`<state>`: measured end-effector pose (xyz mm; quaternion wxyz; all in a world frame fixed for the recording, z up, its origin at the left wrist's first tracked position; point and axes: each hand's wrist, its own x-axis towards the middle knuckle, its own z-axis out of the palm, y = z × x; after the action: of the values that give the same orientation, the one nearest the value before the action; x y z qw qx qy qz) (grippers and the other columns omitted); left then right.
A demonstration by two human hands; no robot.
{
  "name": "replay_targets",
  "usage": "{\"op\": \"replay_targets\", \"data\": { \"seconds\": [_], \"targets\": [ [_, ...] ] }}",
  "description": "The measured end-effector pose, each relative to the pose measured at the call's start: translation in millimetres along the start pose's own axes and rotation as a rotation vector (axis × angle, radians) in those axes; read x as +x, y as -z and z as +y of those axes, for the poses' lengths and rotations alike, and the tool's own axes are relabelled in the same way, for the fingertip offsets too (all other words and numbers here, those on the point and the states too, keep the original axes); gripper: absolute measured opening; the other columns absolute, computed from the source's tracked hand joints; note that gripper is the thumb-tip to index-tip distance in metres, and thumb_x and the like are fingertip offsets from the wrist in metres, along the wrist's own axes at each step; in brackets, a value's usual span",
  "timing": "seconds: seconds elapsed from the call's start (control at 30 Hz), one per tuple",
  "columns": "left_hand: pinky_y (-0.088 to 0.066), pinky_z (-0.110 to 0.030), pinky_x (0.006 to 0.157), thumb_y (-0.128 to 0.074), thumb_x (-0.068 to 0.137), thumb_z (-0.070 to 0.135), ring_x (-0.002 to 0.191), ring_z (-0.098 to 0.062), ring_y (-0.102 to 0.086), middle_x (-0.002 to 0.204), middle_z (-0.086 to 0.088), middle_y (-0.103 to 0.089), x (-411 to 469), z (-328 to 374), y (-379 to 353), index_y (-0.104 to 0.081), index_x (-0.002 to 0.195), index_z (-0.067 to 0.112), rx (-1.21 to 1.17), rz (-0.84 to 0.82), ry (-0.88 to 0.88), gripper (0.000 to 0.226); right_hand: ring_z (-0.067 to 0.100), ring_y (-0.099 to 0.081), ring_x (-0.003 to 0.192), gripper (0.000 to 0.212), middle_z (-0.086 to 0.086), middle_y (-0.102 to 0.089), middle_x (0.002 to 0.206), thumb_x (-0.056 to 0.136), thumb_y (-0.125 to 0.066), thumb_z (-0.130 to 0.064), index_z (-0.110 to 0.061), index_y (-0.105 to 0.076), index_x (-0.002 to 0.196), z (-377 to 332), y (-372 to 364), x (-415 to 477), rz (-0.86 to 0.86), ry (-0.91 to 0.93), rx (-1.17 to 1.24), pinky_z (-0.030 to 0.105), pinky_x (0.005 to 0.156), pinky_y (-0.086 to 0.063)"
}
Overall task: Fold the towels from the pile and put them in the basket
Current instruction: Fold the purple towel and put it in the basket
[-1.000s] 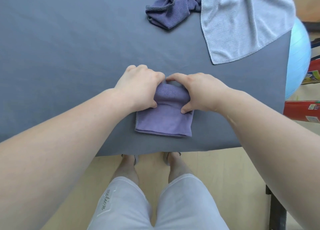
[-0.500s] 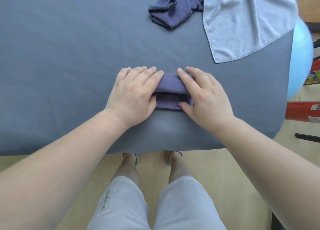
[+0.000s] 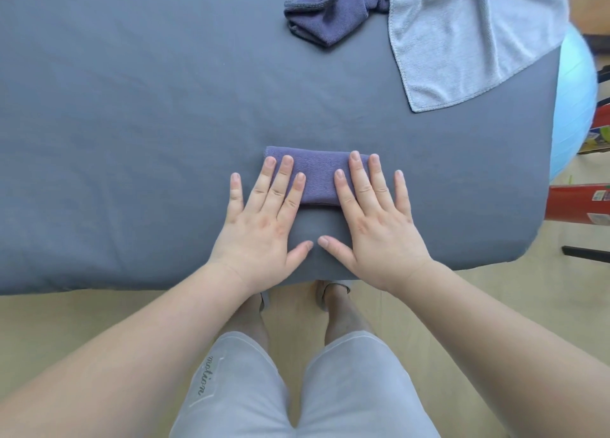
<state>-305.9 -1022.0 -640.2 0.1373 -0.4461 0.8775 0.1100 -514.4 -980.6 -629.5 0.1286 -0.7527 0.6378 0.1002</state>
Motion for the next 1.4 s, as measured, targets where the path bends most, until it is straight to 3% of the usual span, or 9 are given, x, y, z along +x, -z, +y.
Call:
{"op": "replay_targets", "data": {
  "seconds": [0.17,0.4,0.53,0.67,0.73,0.97,1.4],
  "targets": [
    [-0.004,-0.065,0.119,-0.029,0.09,0.061,0.153,-0.028,0.013,0.166,-0.011,0.013,-2.8,5.4,-10.4,0.0,0.158,0.011,-0.042,-0.014,0.031,0.089,0.033,-0.002,0.155,0.086,0.015,-0.002,0.167,0.097,-0.029,-0.067,-0.011,-0.013,0.16,-9.9,24.6,23.0,0.136,-0.056,0.013,0.064,0.12,-0.004],
    [-0.012,-0.066,0.118,-0.033,0.099,0.039,0.154,-0.027,-0.009,0.166,-0.01,-0.012,3.9,3.3,14.2,-0.021,0.158,0.011,-0.275,0.16,0.01,0.066,0.031,0.002,0.155,0.086,0.008,-0.001,0.169,0.098,-0.027,-0.068,-0.012,-0.007,0.16,-8.6,-9.9,35.7,0.04,-0.008,-0.034,0.063,0.121,-0.002],
    [0.002,-0.062,0.12,-0.024,0.1,0.046,0.154,-0.027,0.003,0.167,-0.008,-0.001,28.2,12.1,32.8,-0.012,0.159,0.011,-0.285,0.143,0.044,0.07,0.03,0.005,0.155,0.08,0.007,0.0,0.169,0.098,-0.005,-0.063,-0.011,-0.007,0.16,-14.0,-11.8,39.2,0.048,-0.037,0.04,0.062,0.121,-0.003],
    [0.005,-0.063,0.119,-0.002,0.093,0.07,0.152,-0.024,0.017,0.166,-0.004,0.017,48.0,11.1,19.5,0.002,0.159,0.017,-0.171,-0.004,0.056,0.085,0.029,0.012,0.154,0.086,0.008,0.007,0.168,0.095,-0.028,-0.061,-0.011,-0.003,0.16,-3.2,-14.2,37.6,0.021,-0.021,0.103,0.062,0.121,-0.001],
    [0.005,-0.064,0.118,-0.002,0.09,0.075,0.152,-0.024,0.018,0.165,-0.004,0.021,50.0,8.3,8.9,0.006,0.158,0.02,-0.161,-0.017,0.059,0.088,0.029,0.014,0.154,0.094,0.009,0.01,0.168,0.092,-0.037,-0.063,-0.009,-0.001,0.16,1.2,-15.1,39.2,0.014,-0.03,0.156,0.062,0.121,-0.001],
    [0.005,-0.066,0.117,-0.006,0.091,0.074,0.152,-0.025,0.018,0.163,-0.004,0.025,60.2,9.8,-12.7,0.012,0.156,0.021,-0.152,-0.034,0.08,0.085,0.031,0.014,0.154,0.095,0.011,0.01,0.168,0.092,-0.045,-0.06,-0.01,-0.002,0.16,0.2,-27.5,45.6,-0.024,-0.082,0.152,0.062,0.121,0.001],
    [0.012,-0.062,0.117,-0.004,0.092,0.072,0.15,-0.021,0.026,0.161,-0.001,0.032,66.4,12.5,-8.4,0.018,0.154,0.025,-0.146,-0.133,0.111,0.081,0.027,0.025,0.151,0.084,0.003,0.027,0.163,0.096,-0.028,-0.059,-0.017,0.015,0.155,3.0,-23.7,51.2,-0.135,-0.074,0.194,0.059,0.12,0.012]
  ]
}}
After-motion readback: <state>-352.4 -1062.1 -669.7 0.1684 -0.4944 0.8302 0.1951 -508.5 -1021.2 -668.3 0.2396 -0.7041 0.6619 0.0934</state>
